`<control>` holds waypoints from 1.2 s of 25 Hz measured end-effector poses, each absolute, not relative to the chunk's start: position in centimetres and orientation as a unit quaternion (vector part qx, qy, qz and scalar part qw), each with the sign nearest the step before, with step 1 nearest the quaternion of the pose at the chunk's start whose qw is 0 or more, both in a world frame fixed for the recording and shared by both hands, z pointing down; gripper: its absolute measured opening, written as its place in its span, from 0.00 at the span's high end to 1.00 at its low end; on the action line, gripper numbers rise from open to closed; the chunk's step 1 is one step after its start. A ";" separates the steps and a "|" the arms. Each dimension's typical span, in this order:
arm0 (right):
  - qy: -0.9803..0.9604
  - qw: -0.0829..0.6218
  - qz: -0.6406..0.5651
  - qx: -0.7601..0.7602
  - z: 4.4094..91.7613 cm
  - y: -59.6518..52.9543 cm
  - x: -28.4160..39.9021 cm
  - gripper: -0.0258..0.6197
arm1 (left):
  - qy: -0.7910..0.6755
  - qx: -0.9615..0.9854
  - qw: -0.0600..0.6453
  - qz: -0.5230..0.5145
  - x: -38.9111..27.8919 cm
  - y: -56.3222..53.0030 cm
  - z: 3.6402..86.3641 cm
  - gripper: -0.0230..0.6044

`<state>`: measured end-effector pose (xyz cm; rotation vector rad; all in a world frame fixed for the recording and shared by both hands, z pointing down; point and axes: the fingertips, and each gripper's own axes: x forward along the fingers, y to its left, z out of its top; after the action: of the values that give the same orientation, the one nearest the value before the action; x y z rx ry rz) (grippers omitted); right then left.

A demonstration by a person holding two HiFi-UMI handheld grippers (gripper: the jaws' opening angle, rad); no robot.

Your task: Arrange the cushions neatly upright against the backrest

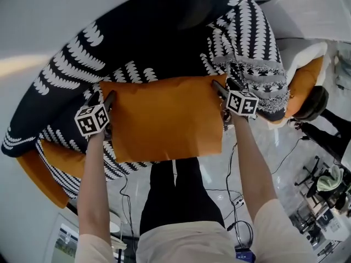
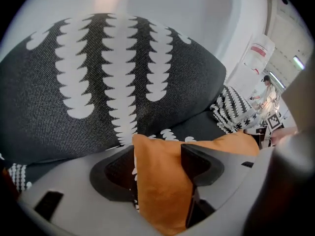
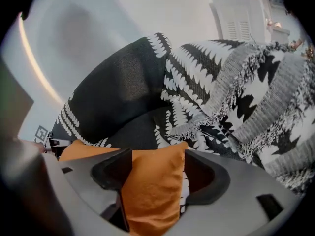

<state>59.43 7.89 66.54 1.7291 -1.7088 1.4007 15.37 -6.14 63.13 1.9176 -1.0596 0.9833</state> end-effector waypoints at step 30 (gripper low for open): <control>-0.665 0.104 0.478 0.564 53.9 8.1 55.3 0.82 | -0.432 0.773 0.382 0.266 13.4 -0.7 52.9 0.89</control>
<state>55.27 8.13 53.88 1.6625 -1.9620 1.4112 13.39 -0.66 52.85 1.9713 -1.1010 0.6794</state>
